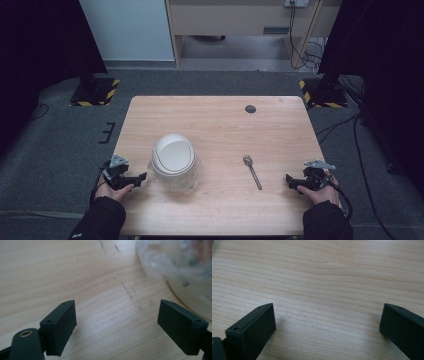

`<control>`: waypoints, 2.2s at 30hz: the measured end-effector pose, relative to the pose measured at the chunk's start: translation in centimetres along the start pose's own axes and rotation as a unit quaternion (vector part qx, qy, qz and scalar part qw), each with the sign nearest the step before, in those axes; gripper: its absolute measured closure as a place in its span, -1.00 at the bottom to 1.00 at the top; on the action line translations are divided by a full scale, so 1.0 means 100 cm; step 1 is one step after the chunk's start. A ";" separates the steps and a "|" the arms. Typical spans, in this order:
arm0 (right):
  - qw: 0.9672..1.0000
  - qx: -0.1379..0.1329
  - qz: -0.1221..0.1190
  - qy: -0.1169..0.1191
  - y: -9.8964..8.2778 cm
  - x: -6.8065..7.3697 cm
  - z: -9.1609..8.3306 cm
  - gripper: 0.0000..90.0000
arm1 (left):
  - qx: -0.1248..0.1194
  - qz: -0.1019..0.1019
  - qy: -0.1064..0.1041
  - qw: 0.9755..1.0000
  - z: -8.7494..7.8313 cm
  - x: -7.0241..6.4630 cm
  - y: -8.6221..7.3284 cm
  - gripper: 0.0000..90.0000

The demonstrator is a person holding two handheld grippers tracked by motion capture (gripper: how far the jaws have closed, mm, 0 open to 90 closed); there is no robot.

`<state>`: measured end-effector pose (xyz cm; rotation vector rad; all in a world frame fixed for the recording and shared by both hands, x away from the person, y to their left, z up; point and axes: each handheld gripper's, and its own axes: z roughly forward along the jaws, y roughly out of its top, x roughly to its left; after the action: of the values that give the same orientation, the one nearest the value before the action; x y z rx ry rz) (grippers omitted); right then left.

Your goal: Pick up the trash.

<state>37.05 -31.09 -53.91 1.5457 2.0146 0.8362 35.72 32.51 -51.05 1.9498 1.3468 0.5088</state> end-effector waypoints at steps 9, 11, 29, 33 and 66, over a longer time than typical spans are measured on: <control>1.000 0.000 0.000 0.000 0.000 0.000 0.000 -0.99 | -0.108 -0.023 0.030 0.993 -0.032 0.001 0.013 -0.69; 1.000 0.000 0.000 0.000 0.000 0.000 0.000 -0.99 | -0.127 -0.028 0.036 0.991 -0.039 0.001 0.015 -0.69; 1.000 0.000 0.000 0.000 0.000 0.000 0.000 -0.99 | -0.250 -0.041 0.008 0.967 -0.083 -0.022 0.041 -0.62; 1.000 0.000 0.000 0.000 0.000 0.000 0.000 -0.99 | -0.264 -0.034 0.001 0.964 -0.089 -0.033 0.046 -0.61; 1.000 0.000 0.002 -0.002 0.000 0.000 0.000 -0.99 | -0.212 0.018 -0.056 0.976 -0.048 -0.107 0.058 -0.71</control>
<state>37.05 -31.05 -53.92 1.5500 2.0093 0.8351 32.21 22.93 -42.79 1.6264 1.0355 0.6359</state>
